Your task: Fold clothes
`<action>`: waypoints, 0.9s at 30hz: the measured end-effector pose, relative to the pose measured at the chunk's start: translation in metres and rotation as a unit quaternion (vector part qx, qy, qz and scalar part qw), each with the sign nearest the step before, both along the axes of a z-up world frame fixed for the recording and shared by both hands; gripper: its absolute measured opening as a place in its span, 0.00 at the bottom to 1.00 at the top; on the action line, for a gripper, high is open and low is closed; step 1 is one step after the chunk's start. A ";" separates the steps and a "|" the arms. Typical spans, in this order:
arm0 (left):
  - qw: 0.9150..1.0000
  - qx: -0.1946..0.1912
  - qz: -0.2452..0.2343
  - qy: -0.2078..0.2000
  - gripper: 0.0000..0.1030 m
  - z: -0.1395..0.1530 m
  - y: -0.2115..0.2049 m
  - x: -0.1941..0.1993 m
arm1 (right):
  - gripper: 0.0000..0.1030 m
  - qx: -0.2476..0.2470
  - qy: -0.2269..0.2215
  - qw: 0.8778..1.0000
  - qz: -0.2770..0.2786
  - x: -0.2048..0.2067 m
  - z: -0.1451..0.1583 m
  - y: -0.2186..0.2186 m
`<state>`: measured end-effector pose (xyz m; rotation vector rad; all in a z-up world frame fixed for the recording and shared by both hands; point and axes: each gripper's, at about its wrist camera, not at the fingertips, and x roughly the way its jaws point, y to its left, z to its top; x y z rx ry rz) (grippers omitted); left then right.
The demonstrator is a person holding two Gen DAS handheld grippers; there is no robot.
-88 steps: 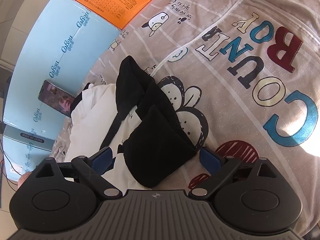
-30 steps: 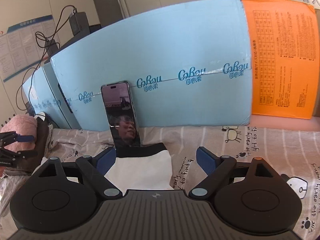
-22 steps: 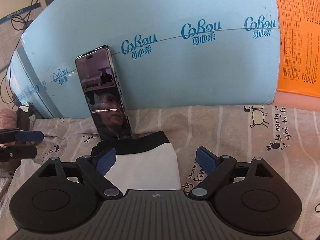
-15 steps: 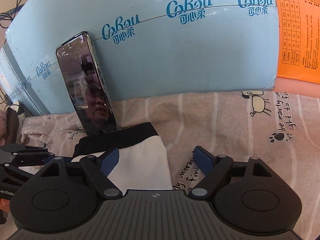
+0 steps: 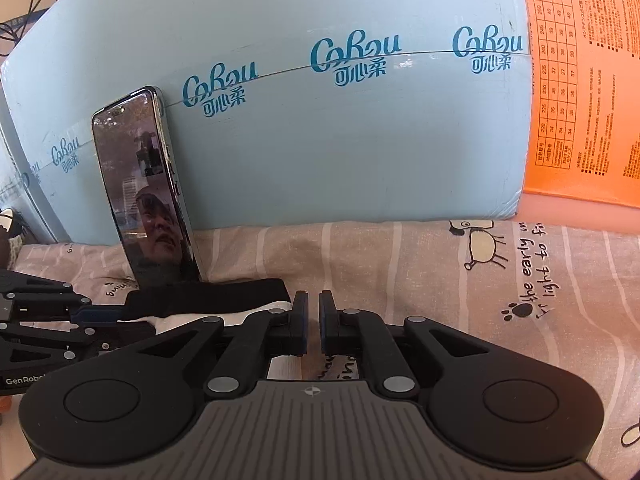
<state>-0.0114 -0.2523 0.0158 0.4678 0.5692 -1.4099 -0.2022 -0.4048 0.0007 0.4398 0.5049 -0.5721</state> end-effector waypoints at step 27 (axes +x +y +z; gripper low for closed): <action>0.981 0.064 0.165 -0.081 0.56 0.004 0.175 0.050 | 0.62 0.058 -0.058 0.997 -0.002 -0.027 -0.002 0.000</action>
